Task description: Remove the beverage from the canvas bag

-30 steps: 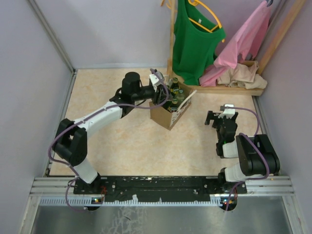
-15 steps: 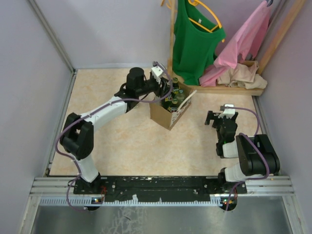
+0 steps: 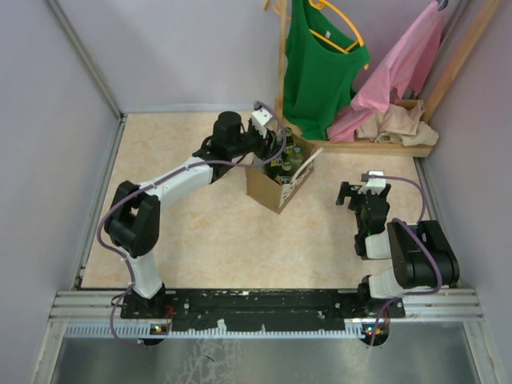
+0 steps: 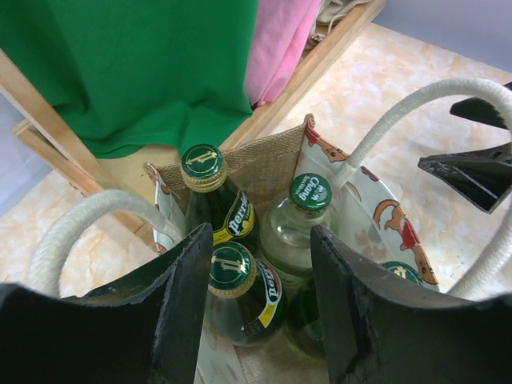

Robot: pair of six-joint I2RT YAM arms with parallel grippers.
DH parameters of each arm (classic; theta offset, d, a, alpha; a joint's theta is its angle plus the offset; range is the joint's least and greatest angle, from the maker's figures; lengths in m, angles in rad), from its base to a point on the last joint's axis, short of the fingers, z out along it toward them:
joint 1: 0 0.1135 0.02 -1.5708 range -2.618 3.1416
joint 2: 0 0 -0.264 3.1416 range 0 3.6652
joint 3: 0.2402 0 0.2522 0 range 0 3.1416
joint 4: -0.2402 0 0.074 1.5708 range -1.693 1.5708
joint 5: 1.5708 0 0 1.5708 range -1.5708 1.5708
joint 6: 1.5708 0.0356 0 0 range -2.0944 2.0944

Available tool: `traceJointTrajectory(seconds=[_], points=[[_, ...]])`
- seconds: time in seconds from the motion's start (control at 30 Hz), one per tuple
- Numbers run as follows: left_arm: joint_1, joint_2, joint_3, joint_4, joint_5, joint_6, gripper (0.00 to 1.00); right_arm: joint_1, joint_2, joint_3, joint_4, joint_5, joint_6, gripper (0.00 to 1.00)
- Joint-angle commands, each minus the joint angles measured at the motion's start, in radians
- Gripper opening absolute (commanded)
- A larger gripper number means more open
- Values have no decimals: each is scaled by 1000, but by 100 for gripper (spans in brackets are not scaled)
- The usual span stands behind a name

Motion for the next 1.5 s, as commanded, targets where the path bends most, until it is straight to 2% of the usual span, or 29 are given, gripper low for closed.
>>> traceJointTrajectory(seconds=[0.0, 0.33, 0.63, 0.87, 0.93, 0.97, 1.07, 1.47], points=[[-2, 42, 40, -9, -38, -5, 60, 0, -5, 28, 48, 3, -19, 99], [-2, 93, 26, 17, -94, 11, 59, 0, -5, 28, 48, 3, -19, 99], [0, 124, 12, 40, -100, 4, 49, 0, -5, 27, 48, 3, -19, 99], [0, 145, 12, 37, -97, -4, 47, -1, -5, 28, 48, 3, -19, 99], [0, 145, 6, 37, -98, -7, 41, 0, -5, 28, 48, 3, -19, 99], [-1, 146, 6, 37, -96, -8, 29, 0, -6, 28, 48, 3, -19, 99], [0, 150, 6, 33, -95, -14, 1, 0, -5, 28, 48, 4, -19, 99], [-1, 71, 53, 15, -78, 12, 0, 0, -5, 28, 48, 4, -19, 99]])
